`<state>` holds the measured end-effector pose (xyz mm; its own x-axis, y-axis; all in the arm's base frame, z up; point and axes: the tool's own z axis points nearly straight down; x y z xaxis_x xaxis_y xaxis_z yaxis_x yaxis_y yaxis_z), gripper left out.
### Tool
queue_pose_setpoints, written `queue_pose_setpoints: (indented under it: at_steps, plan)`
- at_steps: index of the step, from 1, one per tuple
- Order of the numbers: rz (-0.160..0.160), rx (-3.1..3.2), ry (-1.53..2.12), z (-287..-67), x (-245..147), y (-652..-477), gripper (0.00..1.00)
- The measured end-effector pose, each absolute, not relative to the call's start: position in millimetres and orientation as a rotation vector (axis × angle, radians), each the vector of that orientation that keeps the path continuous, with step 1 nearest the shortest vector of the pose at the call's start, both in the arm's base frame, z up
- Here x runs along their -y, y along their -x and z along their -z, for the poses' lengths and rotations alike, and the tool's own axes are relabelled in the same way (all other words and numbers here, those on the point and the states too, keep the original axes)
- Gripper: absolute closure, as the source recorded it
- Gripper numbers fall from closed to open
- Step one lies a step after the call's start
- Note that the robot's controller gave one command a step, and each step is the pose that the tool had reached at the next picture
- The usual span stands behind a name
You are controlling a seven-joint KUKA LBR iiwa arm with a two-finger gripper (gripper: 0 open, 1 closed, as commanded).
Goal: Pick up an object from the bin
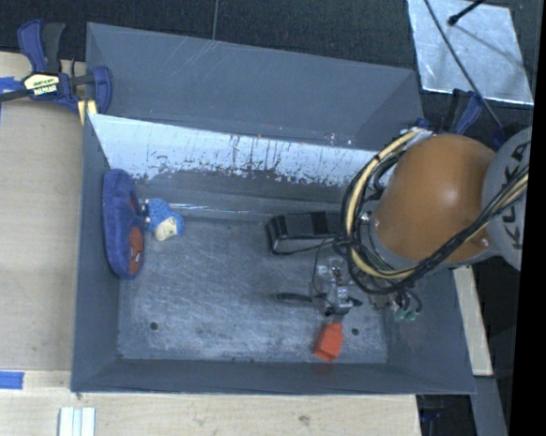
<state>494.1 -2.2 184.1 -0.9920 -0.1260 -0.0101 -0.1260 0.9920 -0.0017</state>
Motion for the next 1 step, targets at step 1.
queue_pose_setpoints:
  at_steps: [1]
  plan:
    - [0.002,-3.125,0.2,-235.2,5.8,-498.4,1.0]
